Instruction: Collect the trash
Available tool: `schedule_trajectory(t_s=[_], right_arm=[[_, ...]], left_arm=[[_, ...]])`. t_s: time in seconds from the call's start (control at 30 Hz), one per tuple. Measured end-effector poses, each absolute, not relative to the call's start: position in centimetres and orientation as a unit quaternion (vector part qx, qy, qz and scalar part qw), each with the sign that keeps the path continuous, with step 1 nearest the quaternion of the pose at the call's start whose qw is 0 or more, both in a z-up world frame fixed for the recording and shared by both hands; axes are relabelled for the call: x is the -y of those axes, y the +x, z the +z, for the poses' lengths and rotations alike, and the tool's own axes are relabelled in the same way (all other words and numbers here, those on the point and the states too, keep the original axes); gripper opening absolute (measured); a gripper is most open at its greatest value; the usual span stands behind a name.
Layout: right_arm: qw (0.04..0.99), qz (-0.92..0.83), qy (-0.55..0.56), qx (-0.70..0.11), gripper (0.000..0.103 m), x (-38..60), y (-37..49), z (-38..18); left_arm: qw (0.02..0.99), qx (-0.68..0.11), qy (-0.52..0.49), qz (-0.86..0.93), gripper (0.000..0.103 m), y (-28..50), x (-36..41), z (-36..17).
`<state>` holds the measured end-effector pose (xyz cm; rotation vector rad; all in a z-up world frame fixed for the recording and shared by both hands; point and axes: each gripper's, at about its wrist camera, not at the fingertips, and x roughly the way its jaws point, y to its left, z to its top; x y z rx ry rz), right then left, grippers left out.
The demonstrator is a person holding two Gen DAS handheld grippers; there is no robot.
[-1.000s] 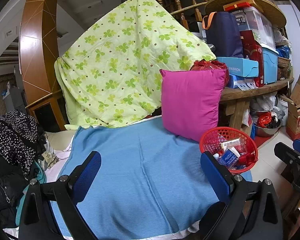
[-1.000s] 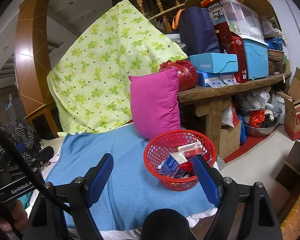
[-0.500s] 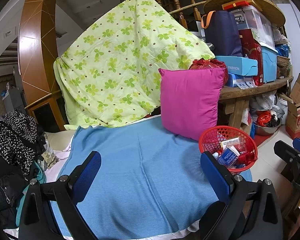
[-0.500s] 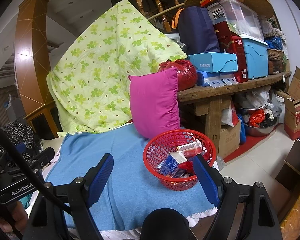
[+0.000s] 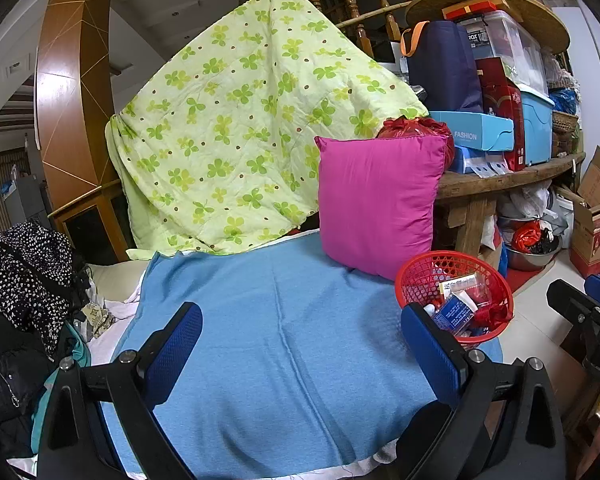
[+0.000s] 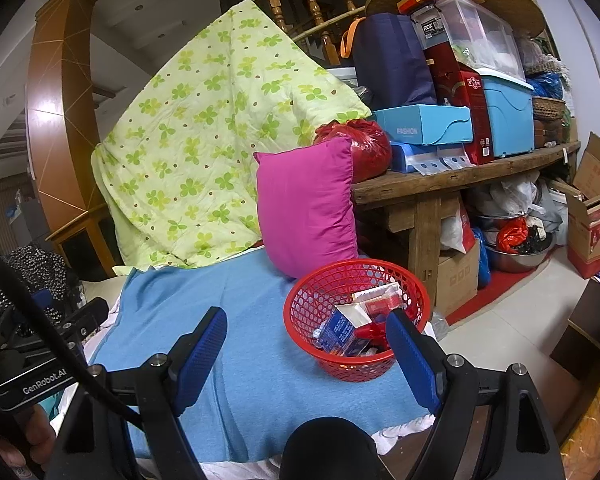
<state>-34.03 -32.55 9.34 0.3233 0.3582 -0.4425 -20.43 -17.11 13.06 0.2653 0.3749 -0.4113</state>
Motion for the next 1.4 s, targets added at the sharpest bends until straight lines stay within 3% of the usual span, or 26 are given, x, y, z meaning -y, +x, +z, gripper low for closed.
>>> schedule_trajectory(t_s=[1.4], right_arm=[[0.945,-0.222,0.162,-0.177,0.084,32.95,-34.2,9.31]], left_arm=[[0.951,-0.185,0.137,-0.209,0.099,-20.43,17.27,13.02]])
